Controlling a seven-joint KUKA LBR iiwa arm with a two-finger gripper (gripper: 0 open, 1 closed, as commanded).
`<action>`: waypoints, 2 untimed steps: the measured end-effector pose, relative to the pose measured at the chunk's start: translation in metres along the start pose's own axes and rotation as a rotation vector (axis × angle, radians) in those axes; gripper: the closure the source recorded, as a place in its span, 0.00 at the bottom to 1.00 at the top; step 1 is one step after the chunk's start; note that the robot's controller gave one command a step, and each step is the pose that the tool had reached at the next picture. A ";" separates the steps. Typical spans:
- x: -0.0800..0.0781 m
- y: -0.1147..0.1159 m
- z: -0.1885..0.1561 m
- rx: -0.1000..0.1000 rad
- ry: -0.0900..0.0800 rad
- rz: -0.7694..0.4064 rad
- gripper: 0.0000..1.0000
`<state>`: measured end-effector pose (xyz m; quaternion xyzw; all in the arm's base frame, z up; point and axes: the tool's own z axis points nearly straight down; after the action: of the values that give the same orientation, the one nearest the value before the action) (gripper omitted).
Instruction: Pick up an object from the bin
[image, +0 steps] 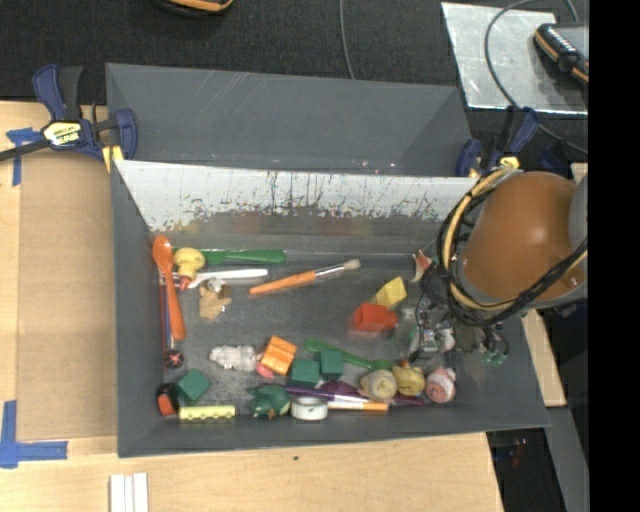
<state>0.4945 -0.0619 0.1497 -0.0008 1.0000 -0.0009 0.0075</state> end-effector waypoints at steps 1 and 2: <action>-0.018 0.001 -0.041 -0.001 0.010 -0.042 1.00; -0.028 0.006 0.000 0.000 0.004 -0.002 1.00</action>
Offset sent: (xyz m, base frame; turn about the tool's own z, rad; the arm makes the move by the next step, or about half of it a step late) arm 0.0347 0.0128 -0.0797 0.0549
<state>0.5229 -0.0558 0.1505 -0.0017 1.0000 -0.0009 0.0057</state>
